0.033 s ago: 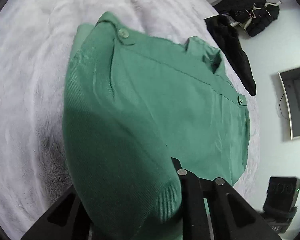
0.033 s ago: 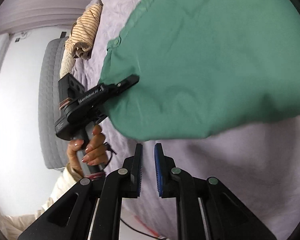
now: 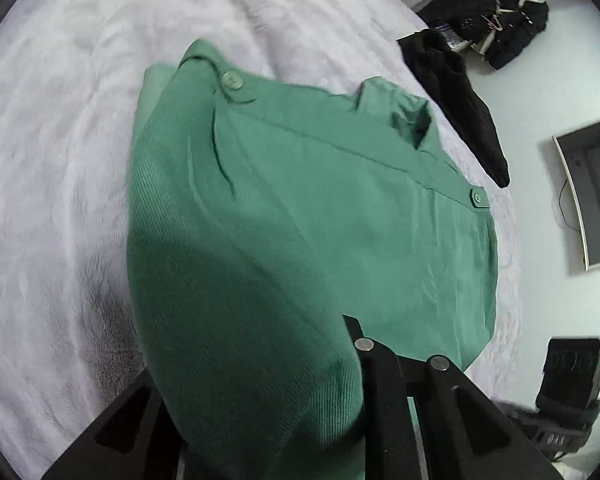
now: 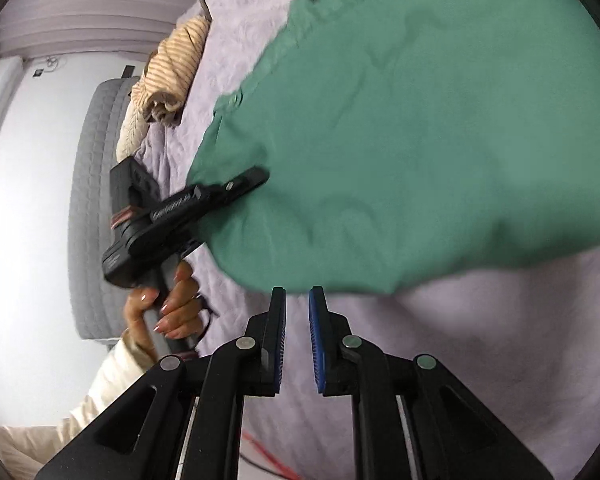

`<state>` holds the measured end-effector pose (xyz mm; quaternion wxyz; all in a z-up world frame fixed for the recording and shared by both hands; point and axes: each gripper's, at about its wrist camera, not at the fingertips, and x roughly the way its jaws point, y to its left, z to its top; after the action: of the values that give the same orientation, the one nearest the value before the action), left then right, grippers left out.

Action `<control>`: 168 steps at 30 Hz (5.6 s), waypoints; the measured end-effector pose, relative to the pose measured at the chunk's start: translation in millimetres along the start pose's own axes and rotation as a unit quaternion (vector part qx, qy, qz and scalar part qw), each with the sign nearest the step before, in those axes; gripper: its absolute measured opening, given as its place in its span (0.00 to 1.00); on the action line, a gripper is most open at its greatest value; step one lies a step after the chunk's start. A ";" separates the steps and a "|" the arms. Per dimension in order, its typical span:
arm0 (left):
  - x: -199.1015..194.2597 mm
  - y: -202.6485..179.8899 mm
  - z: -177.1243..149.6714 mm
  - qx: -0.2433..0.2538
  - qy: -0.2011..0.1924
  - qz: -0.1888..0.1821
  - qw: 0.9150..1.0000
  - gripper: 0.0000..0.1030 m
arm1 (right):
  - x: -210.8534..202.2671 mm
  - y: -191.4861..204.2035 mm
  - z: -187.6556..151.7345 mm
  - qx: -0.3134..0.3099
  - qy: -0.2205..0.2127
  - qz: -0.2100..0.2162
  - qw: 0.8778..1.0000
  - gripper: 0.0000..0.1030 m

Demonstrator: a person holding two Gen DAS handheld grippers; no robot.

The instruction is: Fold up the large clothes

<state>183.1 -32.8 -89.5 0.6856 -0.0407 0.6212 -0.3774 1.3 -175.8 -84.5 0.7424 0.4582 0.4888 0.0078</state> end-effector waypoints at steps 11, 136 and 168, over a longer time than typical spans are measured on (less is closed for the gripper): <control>-6.8 -197.0 0.6 0.215 -0.042 0.066 0.973 0.19 | 31.9 -58.2 47.7 0.024 0.001 -0.032 0.999 0.12; 84.6 -183.7 -105.1 0.074 0.063 0.256 0.962 1.00 | -197.7 -204.2 73.3 0.074 -0.092 -0.089 0.989 0.82; 167.3 -184.4 -41.2 0.026 0.111 0.024 0.993 1.00 | -120.8 -244.0 196.6 0.052 -0.016 0.051 0.997 0.83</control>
<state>51.1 -242.1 -139.4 0.6225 0.0341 0.6841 -0.3786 -24.1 -505.0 -145.4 0.7242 0.5202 0.4525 0.0126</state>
